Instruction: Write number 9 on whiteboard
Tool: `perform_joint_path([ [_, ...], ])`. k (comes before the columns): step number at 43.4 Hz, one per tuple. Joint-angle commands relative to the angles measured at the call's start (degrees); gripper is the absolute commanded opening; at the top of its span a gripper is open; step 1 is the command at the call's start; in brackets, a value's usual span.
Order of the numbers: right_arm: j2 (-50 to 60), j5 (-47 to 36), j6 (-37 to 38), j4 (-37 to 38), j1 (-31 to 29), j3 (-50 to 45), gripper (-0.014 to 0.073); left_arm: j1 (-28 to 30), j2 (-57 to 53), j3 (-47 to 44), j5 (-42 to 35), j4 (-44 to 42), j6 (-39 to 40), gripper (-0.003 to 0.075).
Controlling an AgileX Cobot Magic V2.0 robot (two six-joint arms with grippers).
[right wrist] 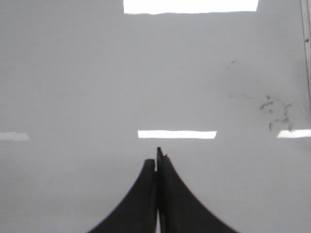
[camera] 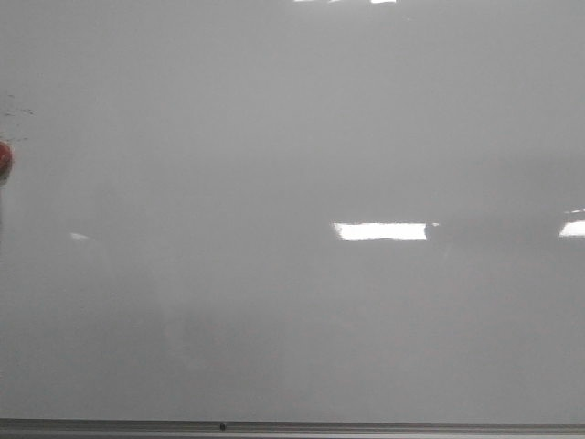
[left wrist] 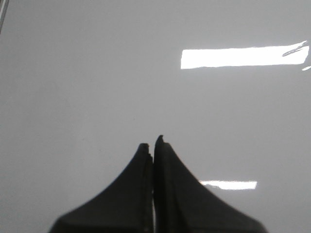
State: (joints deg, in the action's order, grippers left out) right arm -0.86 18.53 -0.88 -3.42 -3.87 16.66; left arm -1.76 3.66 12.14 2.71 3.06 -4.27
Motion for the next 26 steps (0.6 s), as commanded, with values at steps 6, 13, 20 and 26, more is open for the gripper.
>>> perform_joint_path([
  [6,-9.7,1.2,0.0,-0.4,-0.5,12.4,-0.0061,0.0,15.5,11.0,2.9,0.6,0.6,-0.0019],
  [13,-11.8,1.3,0.0,-0.4,-0.5,13.9,-0.0060,0.0,21.5,12.7,2.4,0.6,0.5,-0.0018],
  [20,-11.8,2.0,0.0,-0.4,-0.5,13.7,0.0076,0.0,22.2,12.6,1.4,0.6,0.5,0.0073],
  [26,-11.8,2.2,0.0,-0.4,-0.5,13.5,0.0390,0.0,22.2,12.6,1.3,0.6,0.5,0.0373],
])
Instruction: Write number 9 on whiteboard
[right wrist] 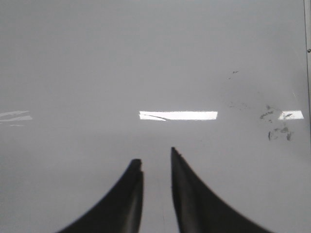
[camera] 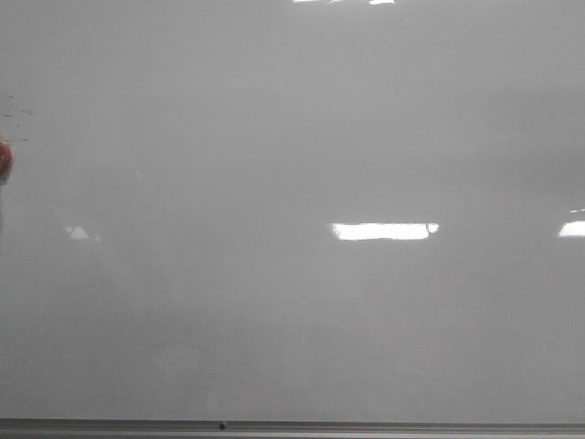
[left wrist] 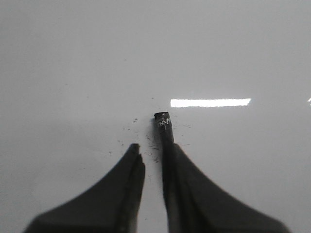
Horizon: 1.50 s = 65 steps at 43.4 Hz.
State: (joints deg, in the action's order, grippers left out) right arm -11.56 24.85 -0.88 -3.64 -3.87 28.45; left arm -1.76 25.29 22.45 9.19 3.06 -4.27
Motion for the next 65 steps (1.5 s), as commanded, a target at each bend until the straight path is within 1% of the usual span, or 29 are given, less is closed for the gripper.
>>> perform_joint_path([
  [1,-1.1,-4.1,0.0,-0.1,-0.5,1.7,0.0435,0.0,0.6,2.2,-5.2,0.6,0.5,0.0426],
  [4,-1.1,-4.1,0.0,-0.1,-0.5,1.7,0.0549,0.0,0.6,2.2,-5.2,0.7,0.5,0.0580],
  [6,-1.1,-4.1,0.0,-0.1,-0.5,1.7,0.0588,0.0,0.6,2.2,-5.2,0.9,0.5,0.0641],
  [9,-1.1,-4.1,0.0,-0.1,-0.5,1.7,0.0608,0.0,0.6,2.2,-5.2,0.9,0.5,0.0684],
  [18,-1.1,-4.1,0.0,-0.1,-0.5,1.7,0.0606,0.0,0.6,2.2,-6.7,1.1,0.5,0.0683],
  [25,-1.1,-4.8,0.0,-0.1,-0.5,1.7,0.0606,0.0,3.0,2.5,-5.2,1.7,0.5,0.0683],
  [31,-1.1,-5.5,0.0,-0.1,-0.5,1.7,0.0606,-0.8,10.6,5.5,-1.6,4.9,0.5,0.0683],
  [34,-1.1,-5.5,0.0,-0.1,-0.5,1.7,0.0606,-2.2,16.2,8.1,0.8,7.5,0.5,0.0683],
  [38,-1.1,-5.5,0.0,-0.1,-0.5,1.7,0.0606,-4.8,23.4,11.5,1.7,10.4,0.5,0.0683],
  [41,-1.1,-5.5,0.0,-0.1,-0.5,1.7,0.0606,-5.7,29.7,13.4,0.5,10.5,0.5,0.0683],
  [45,-1.1,-5.5,0.0,-0.1,-0.5,1.7,0.0606,-5.6,37.2,15.6,-1.7,11.1,0.5,0.0683],
  [55,-1.1,-5.5,0.0,-0.1,-0.5,1.7,0.0606,-5.6,50.4,17.9,-7.9,13.3,0.5,0.0678],
  [60,-1.1,-5.5,0.0,-0.1,-0.5,1.7,0.0606,-5.6,54.8,17.9,-10.2,14.4,0.5,0.0634],
  [65,-1.1,-5.5,0.0,-0.1,-0.5,1.7,0.0606,-5.6,57.7,18.2,-11.7,14.4,0.5,0.0557],
])
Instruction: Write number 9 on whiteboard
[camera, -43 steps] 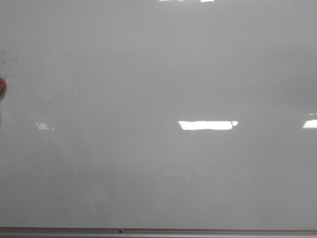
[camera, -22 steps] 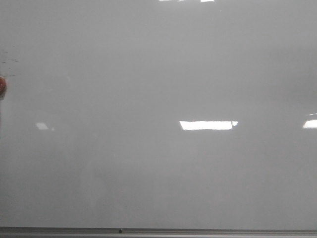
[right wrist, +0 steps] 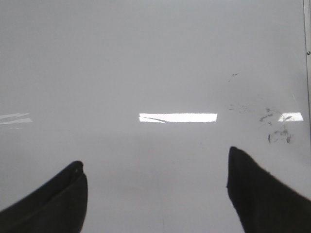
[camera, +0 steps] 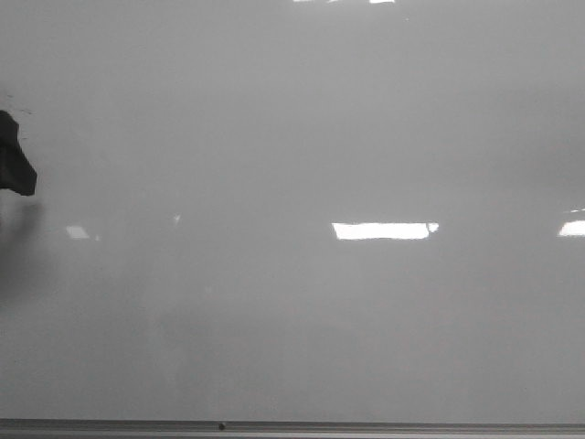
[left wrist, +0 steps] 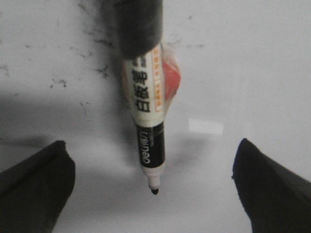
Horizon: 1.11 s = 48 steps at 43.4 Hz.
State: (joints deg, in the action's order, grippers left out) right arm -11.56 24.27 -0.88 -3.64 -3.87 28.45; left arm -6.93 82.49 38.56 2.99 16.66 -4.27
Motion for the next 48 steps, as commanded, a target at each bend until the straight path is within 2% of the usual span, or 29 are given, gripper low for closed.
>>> perform_joint_path([
  [1,-1.1,-4.9,0.0,-0.1,-0.5,1.7,0.0606,-0.4,0.7,2.1,-6.0,0.8,0.5,0.0540],
  [14,-1.1,-4.9,0.0,-0.1,-0.5,1.7,0.0606,-0.4,2.2,2.1,-11.8,0.7,0.5,0.0276],
  [26,-1.1,-4.9,0.0,-0.1,-0.5,1.7,0.0606,-0.4,2.2,2.1,-11.6,0.7,0.5,0.0039],
  [30,-1.1,-4.9,0.0,-0.1,-0.5,1.7,0.0606,-0.4,1.8,2.1,-10.1,0.7,0.5,-0.0017],
  [33,-1.1,-5.0,0.0,-0.1,-0.5,1.7,0.0606,-0.4,0.4,2.8,-4.8,0.7,0.5,-0.0019],
  [38,-1.8,-4.6,0.0,-1.0,-0.5,2.3,0.0606,-1.2,-2.6,7.7,16.5,0.2,-3.4,-0.0019],
  [39,-2.2,-3.6,0.0,-1.5,-0.5,2.8,0.0604,-1.6,-2.8,9.6,22.3,0.2,-5.2,-0.0019],
  [43,-5.4,0.6,0.0,-3.1,-0.5,5.0,0.0601,-3.7,-3.1,15.2,37.2,1.0,-9.8,-0.0019],
  [48,-10.9,6.8,-1.0,-3.5,0.1,8.3,0.0600,-7.8,-3.1,20.8,48.9,3.7,-16.4,-0.0019],
])
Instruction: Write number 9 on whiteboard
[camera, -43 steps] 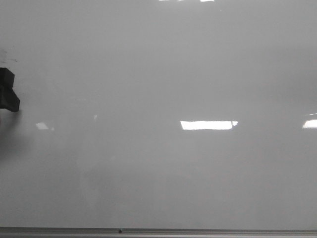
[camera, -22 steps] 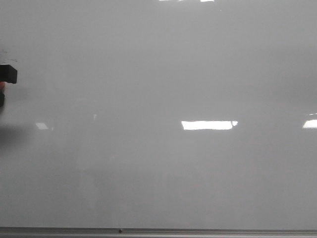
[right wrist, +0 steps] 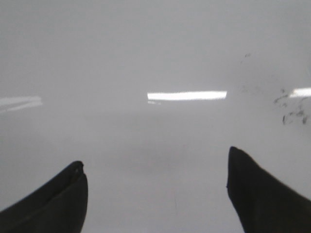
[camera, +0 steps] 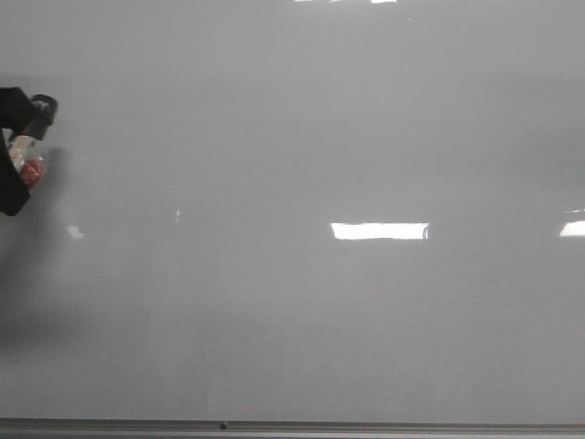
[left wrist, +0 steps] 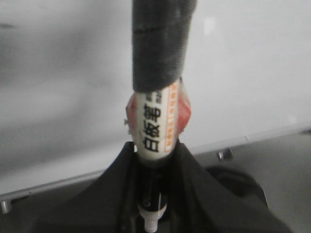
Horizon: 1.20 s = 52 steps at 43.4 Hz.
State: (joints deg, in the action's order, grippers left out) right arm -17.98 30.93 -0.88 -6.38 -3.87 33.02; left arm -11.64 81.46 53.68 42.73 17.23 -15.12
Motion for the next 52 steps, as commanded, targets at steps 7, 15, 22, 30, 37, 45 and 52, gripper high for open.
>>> perform_joint_path([
  [7,-12.8,8.6,-7.7,-6.1,3.3,8.3,0.0600,-10.3,-2.1,11.2,17.0,8.6,-17.1,-0.0019],
  [15,-21.2,18.1,-21.6,-22.1,7.9,13.3,0.0600,-18.5,-2.1,13.7,22.0,12.6,-28.2,-0.0019],
  [22,-27.3,29.1,-38.1,-37.5,10.8,18.3,0.0600,-23.4,-2.1,14.6,29.4,17.2,-36.4,-0.0019],
  [30,-35.0,38.0,-48.3,-49.4,13.0,22.0,0.0600,-27.9,-2.1,14.6,29.5,19.4,-37.2,-0.0019],
  [37,-40.4,37.1,-51.7,-51.7,16.4,23.4,0.0600,-30.1,-2.1,14.6,29.5,19.5,-37.2,-0.0019],
  [45,-45.8,34.0,-53.8,-52.2,22.7,23.4,0.0600,-30.1,-2.1,14.6,29.5,20.7,-37.2,-0.0019],
  [52,-50.2,29.5,-54.9,-52.2,27.9,23.4,0.0600,-30.1,-2.1,14.6,29.5,20.7,-37.2,-0.0019],
])
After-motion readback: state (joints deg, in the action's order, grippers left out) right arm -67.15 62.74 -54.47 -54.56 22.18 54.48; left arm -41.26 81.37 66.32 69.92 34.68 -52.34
